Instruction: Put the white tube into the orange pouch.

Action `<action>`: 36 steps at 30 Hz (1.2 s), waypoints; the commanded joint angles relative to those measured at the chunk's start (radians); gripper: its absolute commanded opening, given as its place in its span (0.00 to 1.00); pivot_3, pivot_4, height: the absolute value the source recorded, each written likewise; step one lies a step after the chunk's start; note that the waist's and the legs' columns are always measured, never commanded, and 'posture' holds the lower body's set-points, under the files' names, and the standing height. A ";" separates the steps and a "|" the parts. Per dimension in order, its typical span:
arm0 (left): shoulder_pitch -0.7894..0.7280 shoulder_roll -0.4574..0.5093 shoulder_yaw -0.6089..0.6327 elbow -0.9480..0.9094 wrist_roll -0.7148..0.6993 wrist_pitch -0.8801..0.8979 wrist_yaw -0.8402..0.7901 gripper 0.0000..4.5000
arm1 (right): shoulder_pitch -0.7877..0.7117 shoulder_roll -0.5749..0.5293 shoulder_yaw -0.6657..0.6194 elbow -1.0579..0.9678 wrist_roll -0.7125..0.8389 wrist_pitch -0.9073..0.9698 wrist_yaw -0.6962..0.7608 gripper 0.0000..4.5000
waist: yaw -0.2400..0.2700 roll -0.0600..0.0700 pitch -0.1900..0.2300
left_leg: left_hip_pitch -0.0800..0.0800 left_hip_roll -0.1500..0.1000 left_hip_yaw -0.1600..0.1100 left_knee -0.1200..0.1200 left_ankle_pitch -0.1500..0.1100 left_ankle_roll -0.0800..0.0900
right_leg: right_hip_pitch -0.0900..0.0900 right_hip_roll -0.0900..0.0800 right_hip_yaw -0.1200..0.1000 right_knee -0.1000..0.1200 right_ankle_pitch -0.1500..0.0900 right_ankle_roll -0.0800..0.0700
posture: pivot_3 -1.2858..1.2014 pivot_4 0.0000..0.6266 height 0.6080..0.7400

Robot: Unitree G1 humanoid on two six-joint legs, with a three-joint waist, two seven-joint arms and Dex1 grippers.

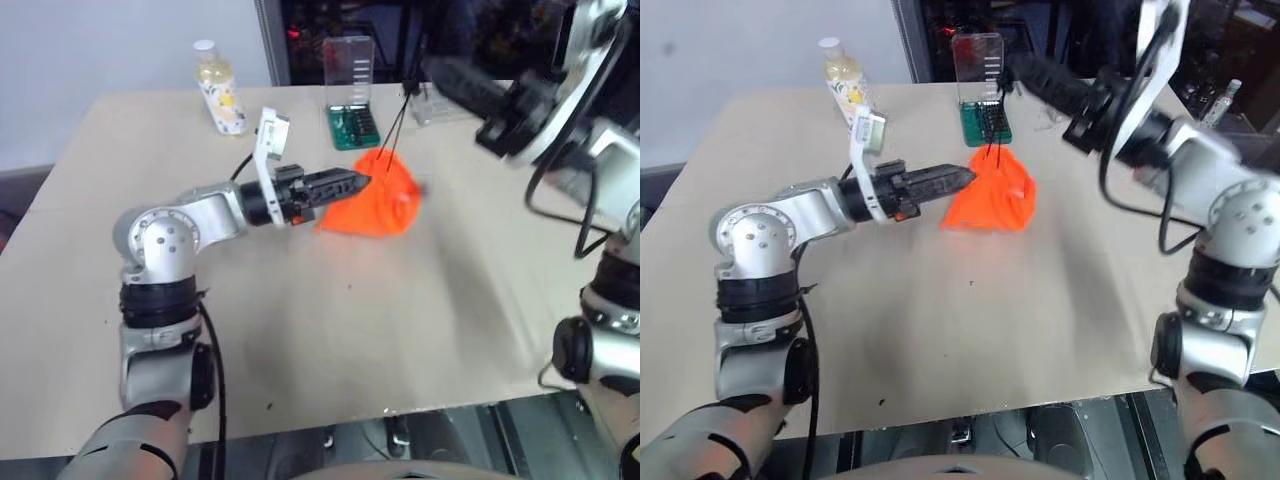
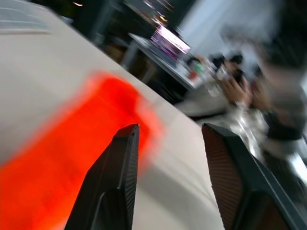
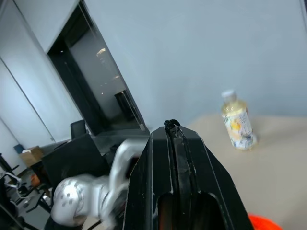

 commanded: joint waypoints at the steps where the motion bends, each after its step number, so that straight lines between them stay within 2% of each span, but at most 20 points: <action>1: -0.006 0.041 -0.046 -0.045 0.053 -0.110 -0.099 0.49 | -0.086 -0.049 -0.032 0.054 0.037 0.011 0.050 0.00 | 0.003 0.000 0.000 | 0.000 0.000 0.000 0.000 0.000 0.000 | 0.000 0.000 0.000 0.000 0.000 0.000 | 0.52 0.24 1.00; 7: -0.073 -0.026 -0.093 -0.045 0.150 -0.270 -0.070 0.49 | -0.172 -0.133 0.011 0.131 -0.044 0.049 0.132 0.00 | 0.010 0.000 0.000 | -0.002 -0.001 0.001 0.001 -0.003 0.005 | 0.001 -0.003 0.001 -0.002 0.000 0.000 | 0.52 0.24 1.00; 10: -0.116 -0.065 -0.113 -0.012 0.214 -0.352 -0.043 0.49 | -0.225 -0.123 0.008 0.158 -0.026 0.074 0.108 0.00 | 0.009 0.000 0.000 | -0.001 -0.001 0.003 0.001 -0.004 0.006 | 0.001 -0.003 0.003 -0.002 0.000 0.001 | 0.52 0.24 1.00; 14: -0.207 -0.104 -0.136 0.050 0.268 -0.433 -0.057 0.49 | -0.161 -0.132 0.040 0.059 -0.024 0.128 0.112 0.00 | 0.012 0.000 0.000 | -0.001 -0.001 0.004 0.001 -0.004 0.006 | 0.000 -0.002 0.002 -0.002 0.000 0.001 | 0.52 0.24 1.00; 21: -0.285 -0.105 -0.153 0.106 0.326 -0.524 -0.108 0.49 | -0.143 -0.152 0.022 0.013 0.006 0.170 0.068 0.00 | 0.012 0.000 0.000 | -0.001 0.000 0.005 0.001 -0.004 0.006 | 0.000 -0.002 0.003 -0.002 0.000 0.001 | 0.52 0.24 1.00; 36: -0.326 -0.143 -0.179 0.136 0.392 -0.608 -0.147 0.49 | -0.119 -0.172 0.017 -0.016 0.042 0.174 0.018 0.00 | 0.019 0.000 0.000 | -0.001 0.000 0.005 0.001 -0.004 0.006 | 0.000 -0.002 0.003 -0.002 0.000 0.001 | 0.52 0.24 1.00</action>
